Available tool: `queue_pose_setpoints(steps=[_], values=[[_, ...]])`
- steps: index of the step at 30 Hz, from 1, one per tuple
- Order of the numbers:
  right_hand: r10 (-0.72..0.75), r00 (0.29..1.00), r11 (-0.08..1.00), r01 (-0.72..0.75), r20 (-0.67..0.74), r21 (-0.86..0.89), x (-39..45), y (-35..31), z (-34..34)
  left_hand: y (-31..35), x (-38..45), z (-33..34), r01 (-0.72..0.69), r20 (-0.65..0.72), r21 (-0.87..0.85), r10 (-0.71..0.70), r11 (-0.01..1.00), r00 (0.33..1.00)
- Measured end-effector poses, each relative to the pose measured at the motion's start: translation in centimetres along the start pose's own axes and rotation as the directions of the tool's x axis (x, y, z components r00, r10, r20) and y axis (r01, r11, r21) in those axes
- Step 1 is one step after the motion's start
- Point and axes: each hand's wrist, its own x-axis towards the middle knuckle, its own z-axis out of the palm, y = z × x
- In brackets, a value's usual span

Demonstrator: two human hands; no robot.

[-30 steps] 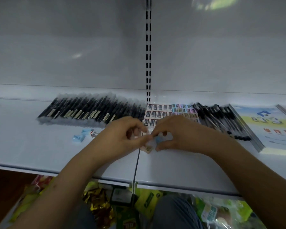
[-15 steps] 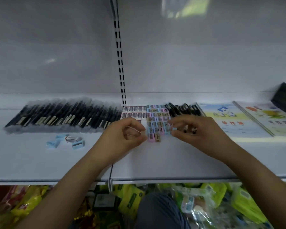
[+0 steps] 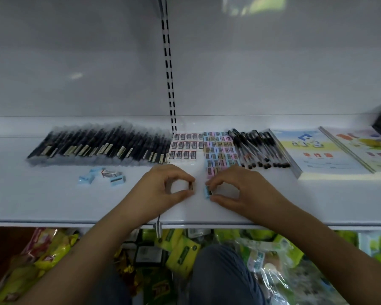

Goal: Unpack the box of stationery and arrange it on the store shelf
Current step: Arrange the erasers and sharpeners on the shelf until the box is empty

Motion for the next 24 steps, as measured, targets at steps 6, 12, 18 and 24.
queue_pose_setpoints(steps=[6,12,18,24], values=[[-0.004,0.993,1.0,0.006,-0.115,0.021,2.3,-2.0,0.2,-2.1,-2.2,-4.6,-0.029,-0.152,0.095,0.043,0.995,0.987],[-0.064,0.998,0.996,0.065,-0.007,0.055,9.5,-8.1,5.0,-8.6,-5.5,-10.7,0.214,-0.389,0.308,-0.083,0.927,0.918],[0.101,0.99,0.995,-0.101,0.095,-0.005,13.6,-11.7,10.2,-10.1,-5.6,-11.1,0.238,-0.34,0.336,-0.118,0.911,0.933],[0.145,0.987,0.985,-0.151,0.071,0.08,14.2,-11.4,11.4,-11.0,-5.5,-11.2,0.26,-0.336,0.346,-0.139,0.902,0.931]])
